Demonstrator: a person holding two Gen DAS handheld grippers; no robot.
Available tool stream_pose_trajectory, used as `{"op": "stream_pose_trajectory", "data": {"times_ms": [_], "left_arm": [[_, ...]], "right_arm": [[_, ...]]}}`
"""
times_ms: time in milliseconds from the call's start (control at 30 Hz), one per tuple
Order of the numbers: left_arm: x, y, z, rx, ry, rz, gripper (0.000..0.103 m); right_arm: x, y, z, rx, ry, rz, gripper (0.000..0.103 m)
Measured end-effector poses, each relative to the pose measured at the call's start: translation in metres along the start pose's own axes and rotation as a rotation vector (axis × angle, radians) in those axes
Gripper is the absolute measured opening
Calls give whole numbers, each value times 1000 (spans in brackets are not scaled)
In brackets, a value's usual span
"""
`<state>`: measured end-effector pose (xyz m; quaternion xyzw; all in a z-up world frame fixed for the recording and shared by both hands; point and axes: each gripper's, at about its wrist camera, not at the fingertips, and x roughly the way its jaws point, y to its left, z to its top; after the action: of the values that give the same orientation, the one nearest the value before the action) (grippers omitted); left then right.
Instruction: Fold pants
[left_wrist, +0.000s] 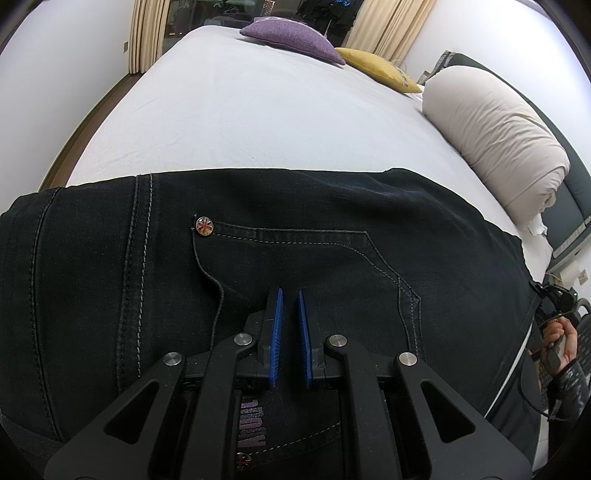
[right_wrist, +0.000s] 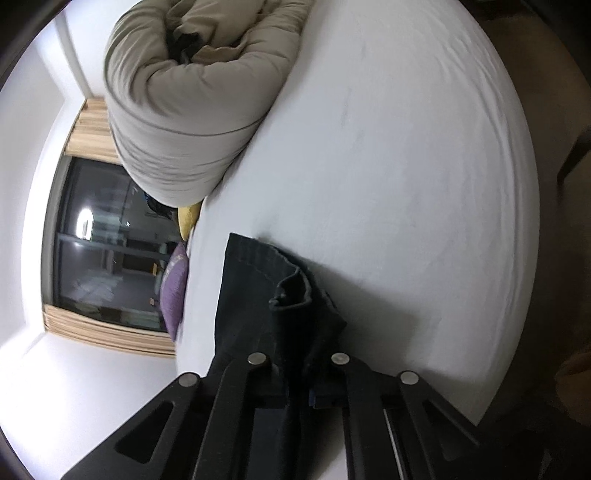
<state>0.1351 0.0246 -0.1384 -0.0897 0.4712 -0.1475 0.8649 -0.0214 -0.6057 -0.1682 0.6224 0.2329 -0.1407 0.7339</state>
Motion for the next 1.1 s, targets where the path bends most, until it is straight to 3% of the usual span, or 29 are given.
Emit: {"op": "stream_pose_trajectory", "data": {"times_ms": [133, 233, 333, 433, 467, 533, 567, 600, 700, 800, 933, 1100], "left_arm": [[0, 0, 1, -6, 4, 1, 9], [0, 1, 2, -20, 8, 0, 9], [-2, 1, 5, -40, 18, 4, 9], [-6, -1, 10, -73, 26, -4, 12], [-8, -2, 12, -86, 27, -19, 21], [-13, -8, 16, -100, 21, -59, 56], [-16, -11, 18, -115, 7, -91, 84], [-18, -14, 19, -126, -5, -109, 89], [-16, -25, 24, -159, 26, -203, 89], [-3, -38, 31, -207, 86, -328, 89], [21, -68, 45, -213, 204, -469, 89], [51, -100, 58, -158, 289, -499, 89]], "right_arm": [[-9, 44, -10, -152, -17, -30, 5], [-10, 93, -35, -331, 2, -55, 5], [-5, 151, -91, -617, 57, -109, 5], [10, 195, -178, -976, 135, -207, 5], [19, 200, -206, -1080, 168, -249, 5], [38, 200, -247, -1221, 233, -326, 5], [51, 195, -267, -1288, 257, -385, 6], [55, 194, -273, -1293, 265, -401, 6], [50, 201, -276, -1256, 230, -383, 6], [33, 217, -294, -1351, 144, -362, 6], [13, 233, -316, -1404, 100, -306, 6], [7, 245, -355, -1479, 118, -252, 6]]}}
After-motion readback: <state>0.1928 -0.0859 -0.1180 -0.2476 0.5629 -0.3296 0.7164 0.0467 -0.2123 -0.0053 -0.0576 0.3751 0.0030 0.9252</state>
